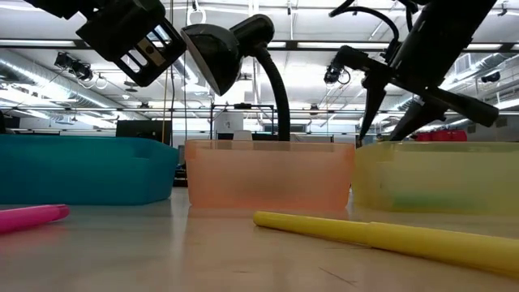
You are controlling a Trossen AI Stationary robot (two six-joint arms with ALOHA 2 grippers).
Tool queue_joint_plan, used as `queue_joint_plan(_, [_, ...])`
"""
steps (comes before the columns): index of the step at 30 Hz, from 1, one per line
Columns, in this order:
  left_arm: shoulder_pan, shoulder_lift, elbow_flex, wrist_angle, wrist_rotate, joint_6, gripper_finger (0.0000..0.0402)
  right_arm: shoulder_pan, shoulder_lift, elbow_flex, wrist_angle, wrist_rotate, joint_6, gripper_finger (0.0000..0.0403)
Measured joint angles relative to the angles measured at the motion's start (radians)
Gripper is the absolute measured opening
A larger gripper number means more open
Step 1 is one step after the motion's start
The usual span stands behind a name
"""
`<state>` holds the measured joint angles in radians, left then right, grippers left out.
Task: Pick & Place Markers
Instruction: Put the blue highlighter pen into the yellow bin
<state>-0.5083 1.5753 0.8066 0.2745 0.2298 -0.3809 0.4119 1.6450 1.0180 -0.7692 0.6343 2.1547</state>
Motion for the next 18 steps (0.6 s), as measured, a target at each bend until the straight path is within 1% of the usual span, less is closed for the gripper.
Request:
queue_joint_plan(3, [0.0,0.0,0.0,0.0,0.0,0.0,0.0222,0.008,-0.011,0.0,-0.018,0.0,0.0,0.0184])
queue_joint_plan(6, [0.0,0.0,0.0,0.001,0.0,0.001,0.0222,0.017,-0.04,0.0,-0.041,0.001,0.003,0.0198])
queue_joint_plan(9, [0.0,0.0,0.0,0.004,0.0,0.002,0.0222,0.026,-0.076,0.0,-0.067,0.005,0.011,0.0202])
queue_joint_plan(13, [0.0,0.0,0.0,0.006,0.0,0.0,0.0222,0.039,-0.126,0.0,-0.11,0.042,0.012,0.0203])
queue_joint_plan(16, [0.0,0.0,0.0,0.006,0.0,0.0,0.0222,0.041,-0.13,0.0,-0.117,0.063,0.003,0.0203])
queue_joint_plan(18, [0.0,0.0,0.0,0.006,0.0,0.001,0.0222,0.033,-0.13,0.0,-0.103,0.063,-0.038,0.0203])
